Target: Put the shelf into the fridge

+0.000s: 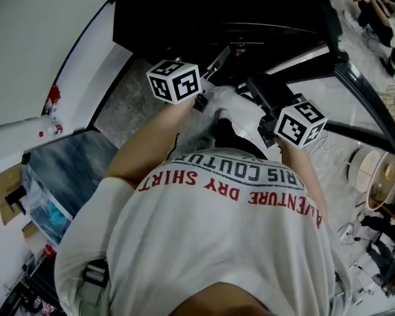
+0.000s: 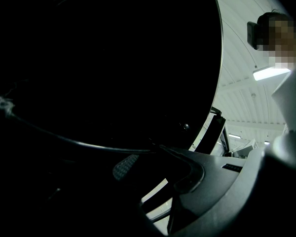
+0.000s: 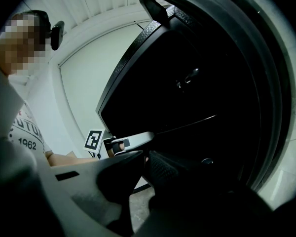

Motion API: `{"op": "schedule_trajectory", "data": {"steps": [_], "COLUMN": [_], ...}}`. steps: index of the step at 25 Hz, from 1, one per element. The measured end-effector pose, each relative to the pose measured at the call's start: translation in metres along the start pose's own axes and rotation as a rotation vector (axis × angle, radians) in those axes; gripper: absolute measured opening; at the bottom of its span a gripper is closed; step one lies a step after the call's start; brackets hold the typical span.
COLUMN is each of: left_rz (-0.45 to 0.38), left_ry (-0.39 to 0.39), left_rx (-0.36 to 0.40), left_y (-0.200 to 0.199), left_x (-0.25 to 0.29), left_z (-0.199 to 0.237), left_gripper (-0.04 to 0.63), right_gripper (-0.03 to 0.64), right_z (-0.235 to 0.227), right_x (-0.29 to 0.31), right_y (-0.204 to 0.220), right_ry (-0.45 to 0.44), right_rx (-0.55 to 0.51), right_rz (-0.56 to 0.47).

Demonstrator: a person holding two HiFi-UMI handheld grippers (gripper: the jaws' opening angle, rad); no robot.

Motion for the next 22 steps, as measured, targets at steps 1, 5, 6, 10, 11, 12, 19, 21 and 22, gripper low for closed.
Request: {"op": "schedule_trajectory", "data": {"steps": [1,5,6,10,11,12,19,21,22], "left_rz": [0.0,0.009,0.015,0.031,0.038,0.045,0.075,0.081,0.079], "left_ry": [-0.001,-0.003,-0.002,0.013,0.016,0.018,0.018,0.031,0.043], "left_rx": [0.003,0.022,0.028,0.03,0.031,0.032,0.05,0.06,0.067], "left_y": [0.0,0.0,0.001,0.004,0.006,0.009,0.02,0.021,0.021], "left_x": [0.0,0.0,0.0,-0.004,-0.006,-0.008,-0.028,-0.036,-0.041], "left_z": [0.0,0.0,0.0,-0.002,-0.003,-0.005,-0.022,-0.031,-0.037], "left_gripper": [0.124,0.124,0.126,0.152,0.159,0.161,0.164,0.16,0.153], "right_gripper": [0.044,0.044,0.044,0.044,0.046,0.044,0.044,0.044,0.044], "right_z": [0.0,0.001,0.001,0.003,0.004,0.006,0.017,0.021,0.023], "right_x": [0.001,0.002,0.001,0.0,0.0,-0.001,-0.008,-0.011,-0.012], "right_y": [0.0,-0.001,-0.001,-0.003,-0.004,-0.004,-0.006,-0.006,-0.006], "right_ry": [-0.001,0.0,0.001,0.003,0.002,0.0,-0.016,-0.015,-0.014], "right_rx": [-0.001,-0.012,-0.013,-0.02,-0.023,-0.026,-0.045,-0.06,-0.073], "right_rz": [0.0,0.0,0.0,-0.008,-0.01,-0.012,-0.034,-0.042,-0.046]}}
Point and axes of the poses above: the fingertips, and each gripper's own axes: x forward along the fingers, z to its left, y out of its underside, the point moved 6 cm from there along -x, backward along the fingers, and after that the axes turned 15 degrees about z, right-handed, at the moved point
